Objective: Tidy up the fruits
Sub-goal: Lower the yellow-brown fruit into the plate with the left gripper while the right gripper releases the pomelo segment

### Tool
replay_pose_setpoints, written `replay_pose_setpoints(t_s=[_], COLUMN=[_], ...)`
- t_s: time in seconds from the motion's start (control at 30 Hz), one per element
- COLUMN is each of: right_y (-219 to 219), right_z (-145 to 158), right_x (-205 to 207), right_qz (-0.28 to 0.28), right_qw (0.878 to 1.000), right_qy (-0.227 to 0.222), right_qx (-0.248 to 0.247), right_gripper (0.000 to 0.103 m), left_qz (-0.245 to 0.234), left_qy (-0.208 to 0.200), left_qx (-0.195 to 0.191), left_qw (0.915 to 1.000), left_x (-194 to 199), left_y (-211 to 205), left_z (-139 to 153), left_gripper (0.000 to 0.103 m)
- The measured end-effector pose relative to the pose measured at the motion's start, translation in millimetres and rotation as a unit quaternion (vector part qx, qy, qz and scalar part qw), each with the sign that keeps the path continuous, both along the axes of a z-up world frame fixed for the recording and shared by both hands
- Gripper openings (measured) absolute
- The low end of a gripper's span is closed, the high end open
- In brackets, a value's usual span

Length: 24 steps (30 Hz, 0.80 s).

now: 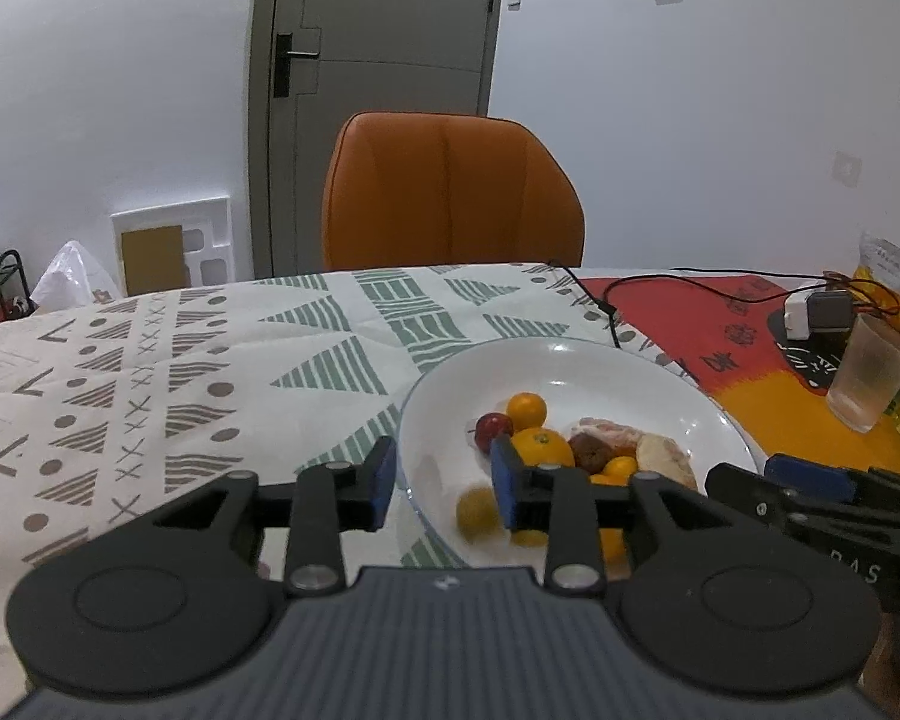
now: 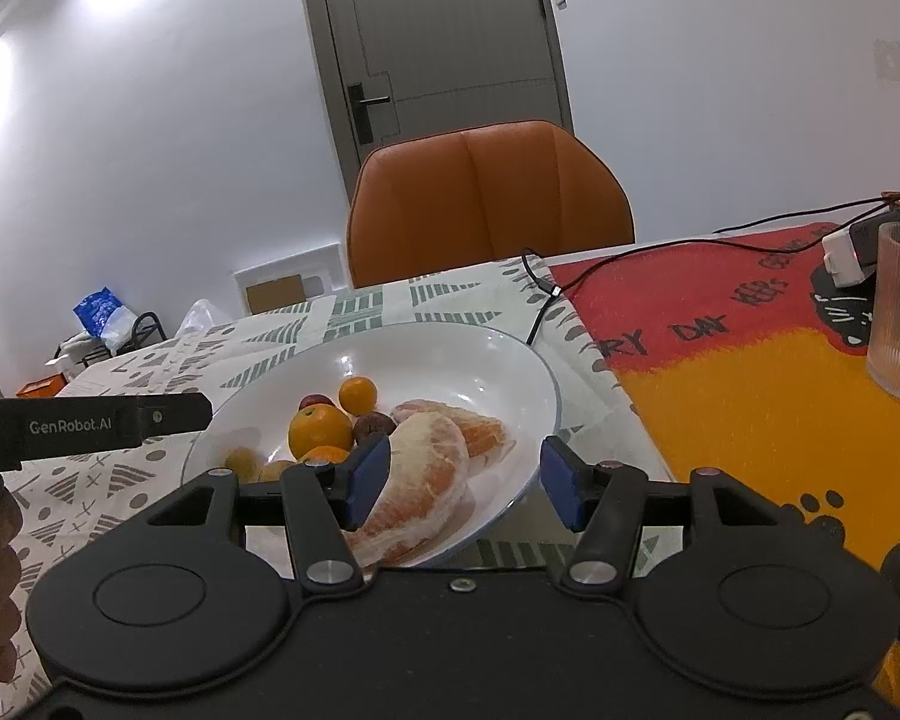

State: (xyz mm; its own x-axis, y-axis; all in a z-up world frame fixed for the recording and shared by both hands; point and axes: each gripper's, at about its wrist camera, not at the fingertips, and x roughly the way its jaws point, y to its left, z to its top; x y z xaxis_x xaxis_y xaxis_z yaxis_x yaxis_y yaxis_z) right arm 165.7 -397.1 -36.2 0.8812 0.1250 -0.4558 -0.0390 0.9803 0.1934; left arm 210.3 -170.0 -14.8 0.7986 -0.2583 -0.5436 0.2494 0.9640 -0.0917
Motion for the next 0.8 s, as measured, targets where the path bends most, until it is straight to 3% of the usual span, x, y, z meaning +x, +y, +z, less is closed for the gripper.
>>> replay_pose_setpoints(t_s=[0.13, 0.37, 0.5, 0.67, 0.8], right_y=[4.9, 14.5, 22.7, 31.4, 38.4], right_z=[-0.2, 1.2, 3.9, 7.4, 10.0], right_x=[-0.5, -2.6, -5.3, -9.9, -12.8], right_qz=[0.004, 0.017, 0.026, 0.034, 0.04], right_qw=[1.0, 1.0, 1.0, 0.999, 0.999], right_qy=[-0.002, -0.001, -0.002, -0.002, -0.002], right_qx=[-0.002, 0.0, -0.002, -0.001, 0.0], right_gripper=[0.056, 0.056, 0.056, 0.061, 0.068], left_qz=[0.009, 0.028, 0.037, 0.054, 0.066], left_qy=[0.003, 0.001, 0.004, 0.003, 0.005], left_qx=[0.004, 0.003, 0.007, 0.008, 0.012], left_qw=[0.9999, 0.9996, 0.9993, 0.9985, 0.9978], left_x=[-3.1, -14.5, -21.7, -31.1, -40.0], left_y=[7.8, 26.2, 35.5, 46.4, 55.7], left_z=[-0.6, 2.3, 2.4, 4.5, 5.6], left_gripper=[0.039, 0.056, 0.059, 0.077, 0.084])
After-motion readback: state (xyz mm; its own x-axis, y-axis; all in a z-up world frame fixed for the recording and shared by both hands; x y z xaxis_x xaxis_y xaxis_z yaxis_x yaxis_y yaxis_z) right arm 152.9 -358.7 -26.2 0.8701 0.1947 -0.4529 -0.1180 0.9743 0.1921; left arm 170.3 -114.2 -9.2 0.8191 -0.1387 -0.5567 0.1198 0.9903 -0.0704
